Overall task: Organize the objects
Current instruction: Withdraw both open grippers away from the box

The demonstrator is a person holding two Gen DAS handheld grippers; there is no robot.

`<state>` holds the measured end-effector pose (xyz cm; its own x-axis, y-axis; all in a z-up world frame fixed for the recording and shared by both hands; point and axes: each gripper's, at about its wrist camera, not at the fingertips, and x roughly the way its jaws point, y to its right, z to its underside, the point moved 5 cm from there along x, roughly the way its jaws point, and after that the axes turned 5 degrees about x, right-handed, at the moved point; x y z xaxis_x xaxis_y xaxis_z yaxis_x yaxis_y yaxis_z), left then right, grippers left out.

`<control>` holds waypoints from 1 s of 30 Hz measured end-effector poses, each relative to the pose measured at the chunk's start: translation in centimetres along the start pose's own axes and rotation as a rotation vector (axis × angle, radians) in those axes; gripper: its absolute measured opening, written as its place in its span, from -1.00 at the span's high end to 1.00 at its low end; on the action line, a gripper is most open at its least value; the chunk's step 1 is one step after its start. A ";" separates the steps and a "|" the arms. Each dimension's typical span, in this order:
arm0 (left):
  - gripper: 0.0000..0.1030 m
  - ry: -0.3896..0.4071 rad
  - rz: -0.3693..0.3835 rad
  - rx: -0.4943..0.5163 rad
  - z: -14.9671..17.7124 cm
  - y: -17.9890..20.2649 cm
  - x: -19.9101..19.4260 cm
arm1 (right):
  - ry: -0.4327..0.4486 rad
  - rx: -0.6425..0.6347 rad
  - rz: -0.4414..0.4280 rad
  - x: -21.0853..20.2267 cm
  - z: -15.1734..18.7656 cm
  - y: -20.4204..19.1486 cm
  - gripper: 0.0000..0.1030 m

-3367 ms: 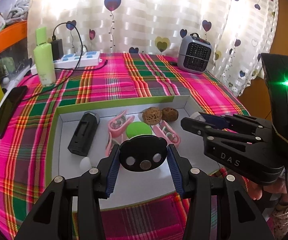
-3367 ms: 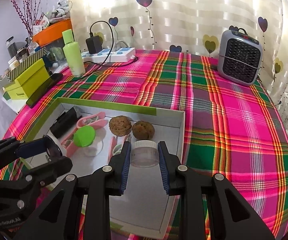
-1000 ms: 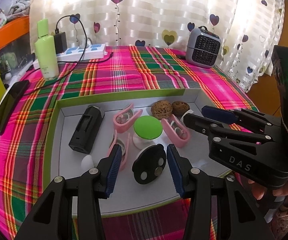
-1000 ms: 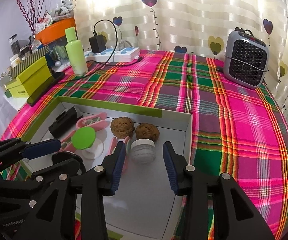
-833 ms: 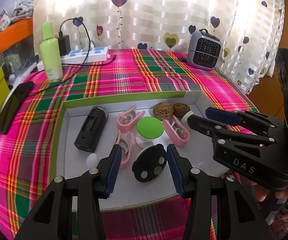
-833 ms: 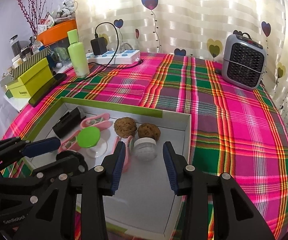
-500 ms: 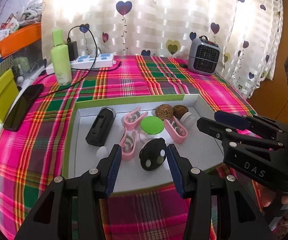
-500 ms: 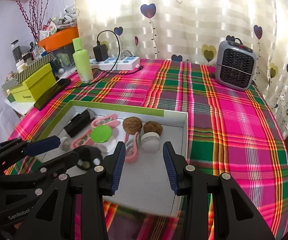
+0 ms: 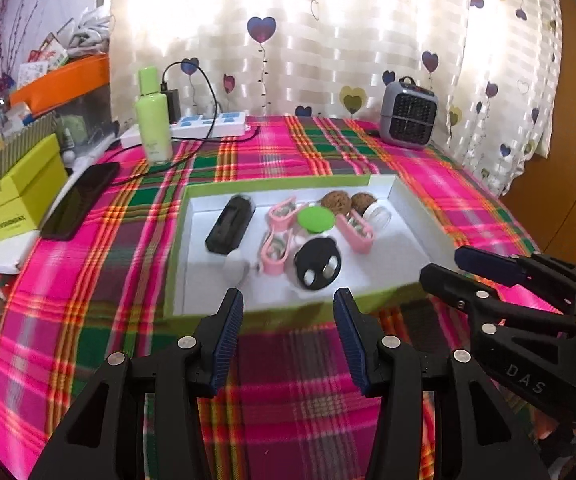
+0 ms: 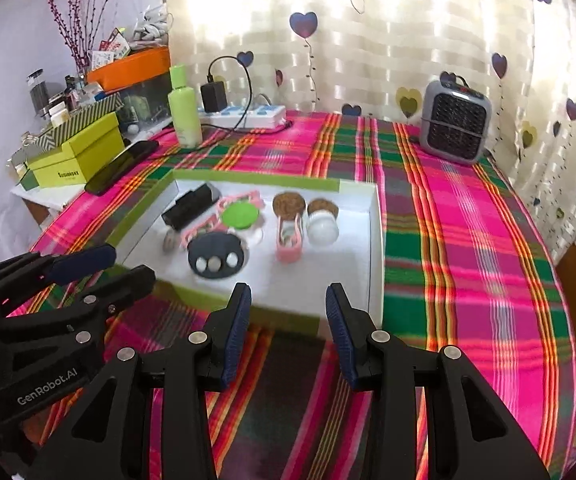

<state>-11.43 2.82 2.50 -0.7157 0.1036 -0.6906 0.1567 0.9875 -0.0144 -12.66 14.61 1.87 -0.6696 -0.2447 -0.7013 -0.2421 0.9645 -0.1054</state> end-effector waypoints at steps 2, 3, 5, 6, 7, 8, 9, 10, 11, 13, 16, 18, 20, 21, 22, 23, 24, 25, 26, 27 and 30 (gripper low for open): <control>0.11 -0.006 0.000 0.001 0.6 0.0 -0.1 | -0.017 0.013 0.020 0.2 0.8 0.1 0.22; 0.11 -0.012 -0.004 -0.001 0.9 0.0 0.0 | -0.024 0.017 0.029 0.3 1.2 0.1 0.22; 0.11 -0.022 -0.009 -0.006 1.5 -0.1 0.1 | -0.046 0.024 0.043 0.7 2.1 0.2 0.22; 0.11 -0.031 -0.015 0.001 1.9 0.0 0.3 | -0.054 0.028 0.050 0.9 2.4 0.2 0.22; 0.11 -0.040 -0.020 0.006 2.2 0.0 0.5 | -0.062 0.032 0.056 1.0 2.7 0.3 0.22; 0.11 -0.049 -0.025 0.009 2.5 0.0 0.7 | -0.068 0.036 0.059 1.1 2.9 0.4 0.22; 0.11 -0.062 -0.032 0.006 2.8 0.0 0.9 | -0.074 0.042 0.061 1.2 3.2 0.4 0.22; 0.11 -0.073 -0.036 -0.001 3.0 -0.1 1.1 | -0.083 0.048 0.064 1.3 3.5 0.4 0.22; 0.11 -0.082 -0.035 -0.010 3.3 -0.2 1.3 | -0.089 0.051 0.065 1.4 3.6 0.4 0.22; 0.11 -0.102 -0.040 -0.028 3.8 -0.5 1.8 | -0.101 0.054 0.073 1.6 3.9 0.4 0.22; 0.10 -0.117 -0.056 -0.027 4.2 -0.5 2.2 | -0.114 0.057 0.091 2.1 4.3 0.5 0.21; 0.10 -0.132 -0.054 -0.035 4.5 -0.6 2.6 | -0.112 0.054 0.099 2.2 4.3 0.5 0.20; 0.09 -0.127 -0.066 -0.035 4.5 -0.6 2.6 | -0.112 0.047 0.104 2.2 4.3 0.4 0.02; 0.08 -0.127 -0.066 -0.035 4.4 -0.6 2.7 | -0.114 0.047 0.107 2.3 4.3 0.4 -0.06; 0.05 -0.128 -0.068 -0.035 4.4 -0.5 2.7 | -0.115 0.047 0.107 2.3 4.3 0.5 -0.06; 0.02 -0.130 -0.070 -0.033 4.4 -0.5 2.8 | -0.114 0.049 0.112 2.3 4.3 0.5 -0.06; 0.00 -0.132 -0.072 -0.030 4.4 -0.4 2.9 | -0.114 0.053 0.116 2.3 4.3 0.7 -0.06; -0.06 -0.134 -0.072 -0.029 4.4 -0.4 2.9 | -0.113 0.056 0.119 2.4 4.3 0.7 -0.06; -0.09 -0.135 -0.072 -0.031 4.3 -0.3 3.0 | -0.114 0.061 0.127 2.4 4.3 0.9 -0.06; -0.10 -0.136 -0.074 -0.032 4.3 -0.3 3.0 | -0.113 0.064 0.134 2.4 4.2 1.0 -0.06; -0.17 -0.137 -0.071 -0.035 4.2 -0.2 3.1 | -0.112 0.080 0.147 2.4 4.2 1.4 -0.07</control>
<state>-10.81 2.39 -2.64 -0.6241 0.0189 -0.7812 0.0834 0.9956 -0.0426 -11.63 15.78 -2.90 -0.6101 -0.0924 -0.7869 -0.0875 0.9950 -0.0489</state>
